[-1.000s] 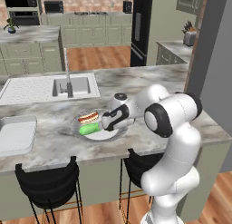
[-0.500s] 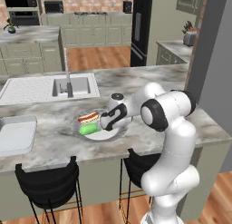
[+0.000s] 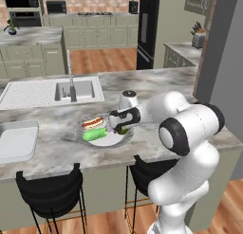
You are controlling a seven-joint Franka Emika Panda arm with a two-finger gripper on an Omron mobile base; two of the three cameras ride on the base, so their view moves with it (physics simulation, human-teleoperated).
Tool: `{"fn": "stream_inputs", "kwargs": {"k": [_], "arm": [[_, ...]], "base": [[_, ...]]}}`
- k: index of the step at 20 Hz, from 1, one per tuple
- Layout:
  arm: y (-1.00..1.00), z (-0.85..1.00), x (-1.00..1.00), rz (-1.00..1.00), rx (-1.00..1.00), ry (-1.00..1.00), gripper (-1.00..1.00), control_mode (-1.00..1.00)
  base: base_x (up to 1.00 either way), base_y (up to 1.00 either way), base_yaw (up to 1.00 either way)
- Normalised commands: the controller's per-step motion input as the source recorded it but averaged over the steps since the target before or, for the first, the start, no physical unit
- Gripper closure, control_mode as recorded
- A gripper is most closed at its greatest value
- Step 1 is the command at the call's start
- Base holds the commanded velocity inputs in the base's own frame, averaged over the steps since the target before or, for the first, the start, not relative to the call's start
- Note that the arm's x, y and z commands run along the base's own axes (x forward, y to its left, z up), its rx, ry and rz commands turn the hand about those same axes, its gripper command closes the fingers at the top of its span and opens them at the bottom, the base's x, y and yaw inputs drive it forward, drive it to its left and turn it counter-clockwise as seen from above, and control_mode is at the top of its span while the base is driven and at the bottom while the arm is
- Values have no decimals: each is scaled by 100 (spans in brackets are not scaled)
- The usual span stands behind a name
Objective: Place one cooked food and one vegetable from the large plate to each tupperware container.
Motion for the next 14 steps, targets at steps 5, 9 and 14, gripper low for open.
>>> {"fn": "stream_inputs", "kwargs": {"k": [5,9,14], "arm": [[-93,87,-57,-10,0,5,100,-100],[-100,49,-68,-15,0,0,100,-100],[-99,26,-44,-15,0,-2,100,-100]], "base": [[0,0,0],[0,0,0],[0,0,0]]}}
